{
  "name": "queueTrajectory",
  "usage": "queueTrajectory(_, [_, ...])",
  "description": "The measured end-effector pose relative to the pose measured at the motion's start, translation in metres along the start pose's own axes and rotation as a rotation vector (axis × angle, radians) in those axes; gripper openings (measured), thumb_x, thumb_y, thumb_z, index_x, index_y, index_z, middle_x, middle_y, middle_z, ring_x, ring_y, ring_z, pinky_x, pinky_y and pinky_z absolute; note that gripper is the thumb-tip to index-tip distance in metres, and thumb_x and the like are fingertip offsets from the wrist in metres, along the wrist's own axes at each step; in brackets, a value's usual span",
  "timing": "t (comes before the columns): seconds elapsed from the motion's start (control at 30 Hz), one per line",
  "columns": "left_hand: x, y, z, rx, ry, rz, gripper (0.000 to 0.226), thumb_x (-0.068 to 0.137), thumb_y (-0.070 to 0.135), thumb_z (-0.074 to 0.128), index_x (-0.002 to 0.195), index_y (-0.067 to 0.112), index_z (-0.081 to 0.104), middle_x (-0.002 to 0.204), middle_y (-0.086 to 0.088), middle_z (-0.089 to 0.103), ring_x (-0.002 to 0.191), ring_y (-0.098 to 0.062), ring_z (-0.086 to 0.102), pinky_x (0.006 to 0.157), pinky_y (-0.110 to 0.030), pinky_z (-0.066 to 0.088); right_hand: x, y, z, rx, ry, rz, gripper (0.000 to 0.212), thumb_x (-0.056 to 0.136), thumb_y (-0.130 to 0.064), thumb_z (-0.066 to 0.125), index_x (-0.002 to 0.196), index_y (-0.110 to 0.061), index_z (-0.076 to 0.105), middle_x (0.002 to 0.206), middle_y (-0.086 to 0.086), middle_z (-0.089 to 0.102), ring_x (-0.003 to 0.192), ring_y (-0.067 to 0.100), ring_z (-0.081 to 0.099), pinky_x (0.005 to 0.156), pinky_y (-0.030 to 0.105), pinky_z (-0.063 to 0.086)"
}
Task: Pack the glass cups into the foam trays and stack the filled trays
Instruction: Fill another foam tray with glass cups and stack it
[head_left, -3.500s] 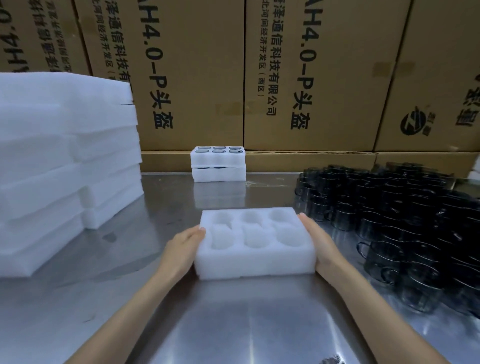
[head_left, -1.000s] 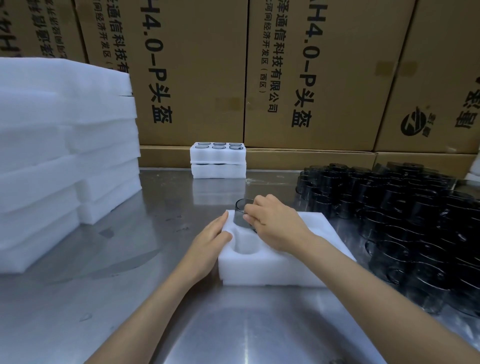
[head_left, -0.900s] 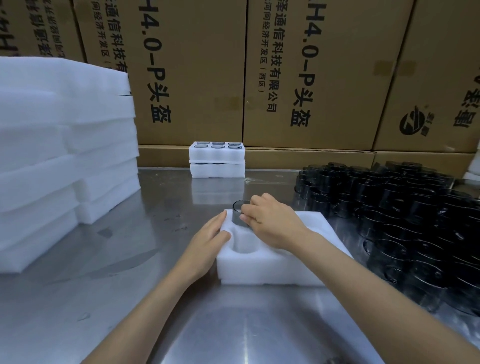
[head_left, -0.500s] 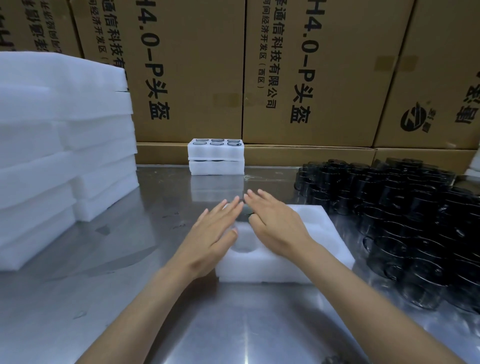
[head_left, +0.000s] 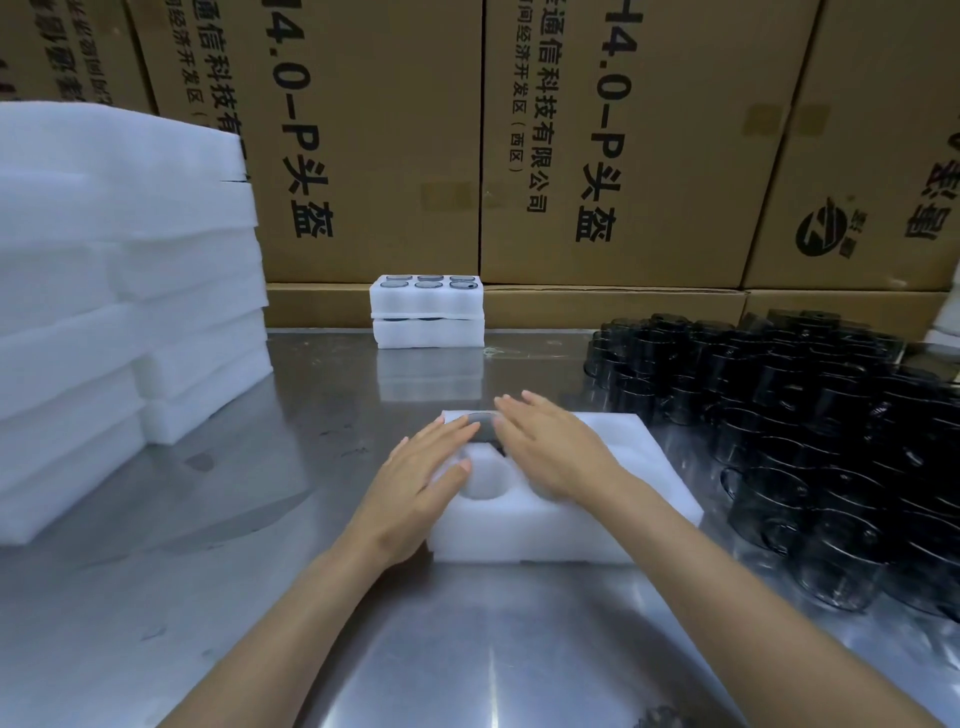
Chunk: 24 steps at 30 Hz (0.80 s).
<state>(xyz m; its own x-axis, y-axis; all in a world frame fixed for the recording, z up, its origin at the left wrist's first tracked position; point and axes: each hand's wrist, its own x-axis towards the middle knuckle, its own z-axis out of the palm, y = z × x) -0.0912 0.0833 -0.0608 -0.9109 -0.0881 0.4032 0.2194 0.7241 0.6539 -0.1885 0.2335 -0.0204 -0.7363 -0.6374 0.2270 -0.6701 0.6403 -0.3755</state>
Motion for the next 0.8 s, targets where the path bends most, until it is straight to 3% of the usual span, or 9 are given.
queueTrajectory(0.07, [-0.002,-0.002,-0.001,0.007,0.031,0.033,0.052,0.084,0.053,0.036,0.134,0.039,0.042,0.144,0.028,0.030,0.139,0.007,0.017,0.117,-0.030,0.013,0.006,0.010,-0.007,0.126,0.164,0.090,0.039,0.099,-0.028,0.032,0.126,-0.010,0.054,0.136,0.002,0.053,0.131,0.018,0.039,0.098,0.033,0.034])
queueTrajectory(0.17, [-0.003,-0.002,-0.003,0.038,0.052,0.076,0.064,0.076,0.062,0.033,0.131,0.034,0.051,0.143,0.025,0.034,0.138,0.006,0.021,0.114,-0.024,0.018,0.020,0.047,-0.027,0.150,0.300,0.283,0.041,0.092,-0.018,0.040,0.132,-0.018,0.053,0.136,0.003,0.054,0.120,0.027,0.051,0.095,0.037,0.044])
queueTrajectory(0.33, [-0.002,0.004,-0.007,0.141,0.081,0.175,0.056,0.079,0.060,0.036,0.122,0.032,0.060,0.139,0.019,0.044,0.130,0.003,0.035,0.110,-0.028,0.025,0.029,0.108,-0.047,0.040,0.150,0.563,0.045,0.095,-0.008,0.040,0.140,-0.012,0.040,0.131,0.012,0.053,0.104,0.031,0.057,0.083,0.038,0.051])
queueTrajectory(0.43, [-0.003,0.009,-0.008,0.202,0.091,0.245,0.050,0.080,0.056,0.042,0.116,0.030,0.064,0.131,0.016,0.052,0.123,-0.003,0.044,0.105,-0.031,0.031,0.030,0.124,-0.046,-0.027,0.068,0.563,0.048,0.094,-0.008,0.047,0.141,-0.011,0.040,0.140,0.009,0.045,0.113,0.031,0.054,0.091,0.038,0.049])
queueTrajectory(0.5, [-0.003,0.012,-0.009,0.230,0.099,0.276,0.048,0.079,0.054,0.046,0.112,0.027,0.066,0.125,0.014,0.057,0.118,-0.006,0.049,0.102,-0.032,0.034,0.030,0.127,-0.044,-0.075,0.100,0.538,0.044,0.091,-0.011,0.053,0.134,-0.017,0.051,0.136,0.008,0.050,0.111,0.030,0.054,0.088,0.041,0.051])
queueTrajectory(0.63, [-0.004,0.015,-0.010,0.254,0.090,0.282,0.048,0.078,0.054,0.046,0.111,0.026,0.067,0.120,0.014,0.060,0.114,-0.006,0.052,0.100,-0.030,0.036,0.024,0.126,-0.040,-0.103,0.206,0.519,0.025,0.093,-0.016,0.051,0.110,-0.024,0.068,0.115,0.007,0.062,0.116,0.028,0.048,0.080,0.039,0.050])
queueTrajectory(0.8, [-0.005,0.016,-0.012,0.231,0.072,0.261,0.050,0.078,0.057,0.045,0.112,0.027,0.067,0.121,0.015,0.059,0.115,-0.002,0.051,0.098,-0.023,0.036,0.017,0.113,-0.050,0.009,0.505,0.413,0.022,0.095,-0.030,0.052,0.091,-0.016,0.068,0.102,0.007,0.064,0.115,0.029,0.043,0.076,0.035,0.041])
